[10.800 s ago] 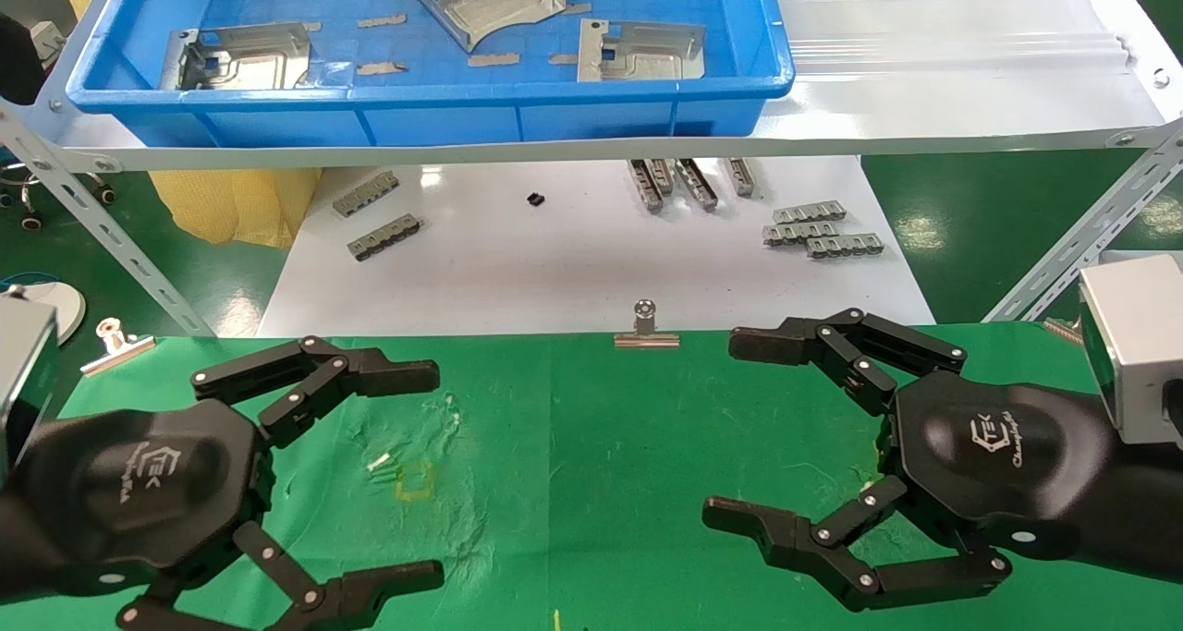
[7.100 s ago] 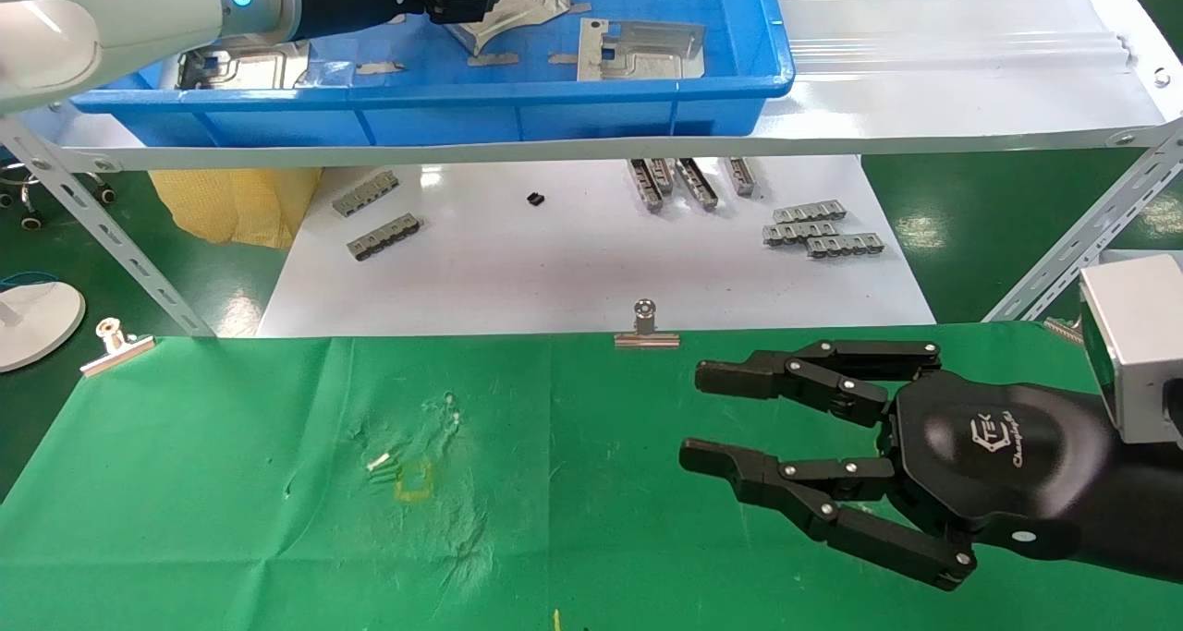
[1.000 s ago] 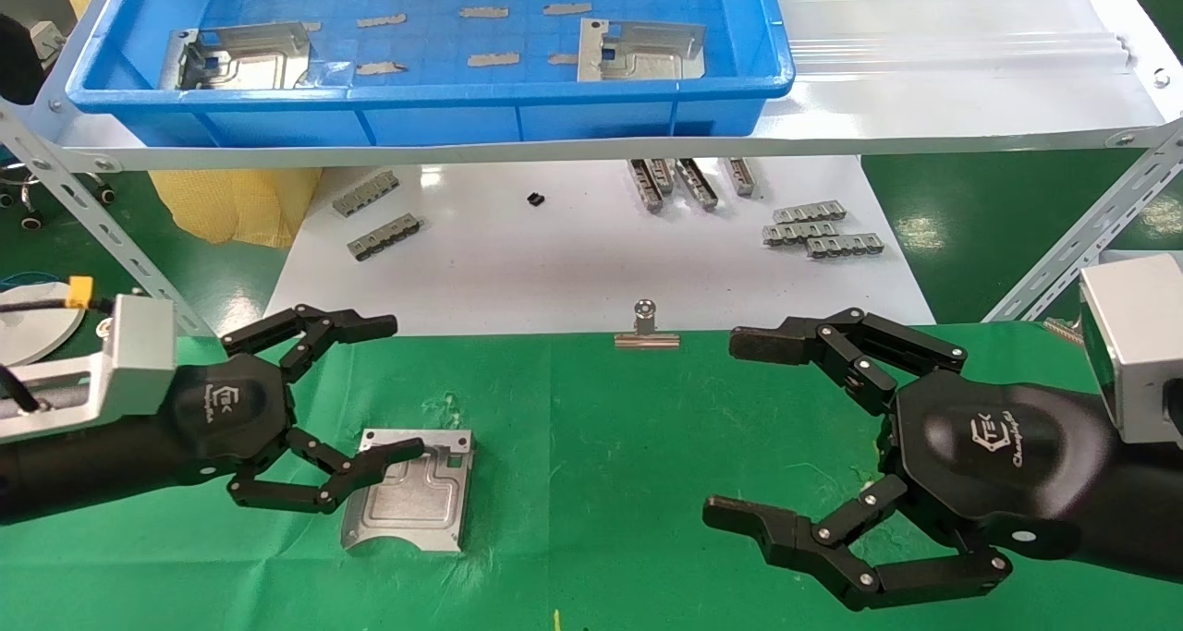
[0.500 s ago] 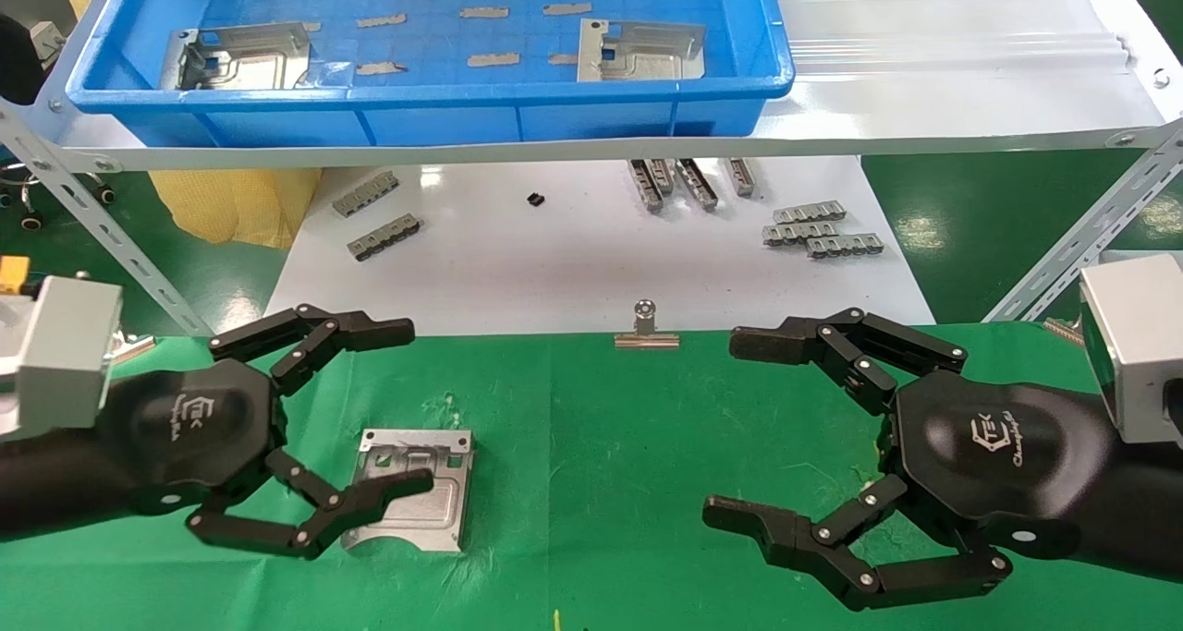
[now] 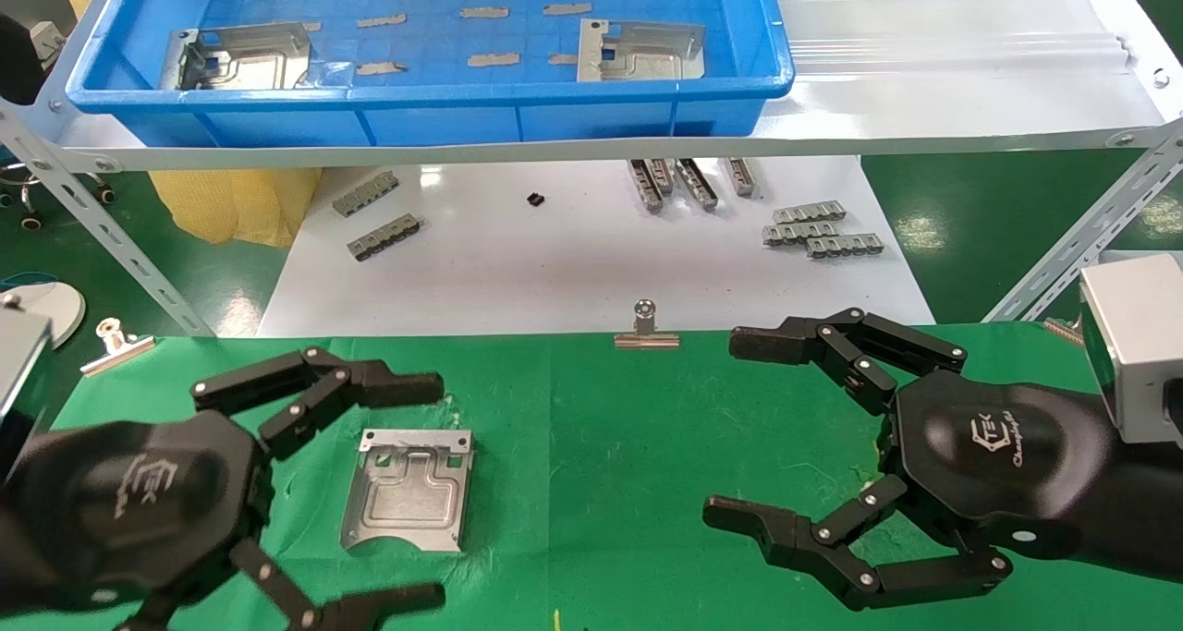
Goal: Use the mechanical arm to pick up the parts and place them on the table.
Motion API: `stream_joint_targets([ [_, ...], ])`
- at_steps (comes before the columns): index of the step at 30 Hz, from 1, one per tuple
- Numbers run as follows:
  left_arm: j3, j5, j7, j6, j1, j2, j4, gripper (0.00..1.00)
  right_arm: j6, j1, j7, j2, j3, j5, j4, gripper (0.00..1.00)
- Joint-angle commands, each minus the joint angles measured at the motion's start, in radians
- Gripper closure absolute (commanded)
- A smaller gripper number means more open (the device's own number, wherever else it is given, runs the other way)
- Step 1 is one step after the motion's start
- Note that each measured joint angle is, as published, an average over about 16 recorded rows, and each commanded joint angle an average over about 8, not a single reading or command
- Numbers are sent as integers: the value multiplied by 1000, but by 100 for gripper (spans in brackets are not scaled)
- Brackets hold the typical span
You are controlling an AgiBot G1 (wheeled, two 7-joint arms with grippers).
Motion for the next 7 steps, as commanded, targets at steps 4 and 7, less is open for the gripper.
stream_joint_targets([
  [4,-17,-9,-32,-3,16,-11,-49,0,0,0,0,0,0,0,0,0],
  [7,-17,-9,-30,-4,16,-11,-47,0,0,0,0,0,0,0,0,0],
])
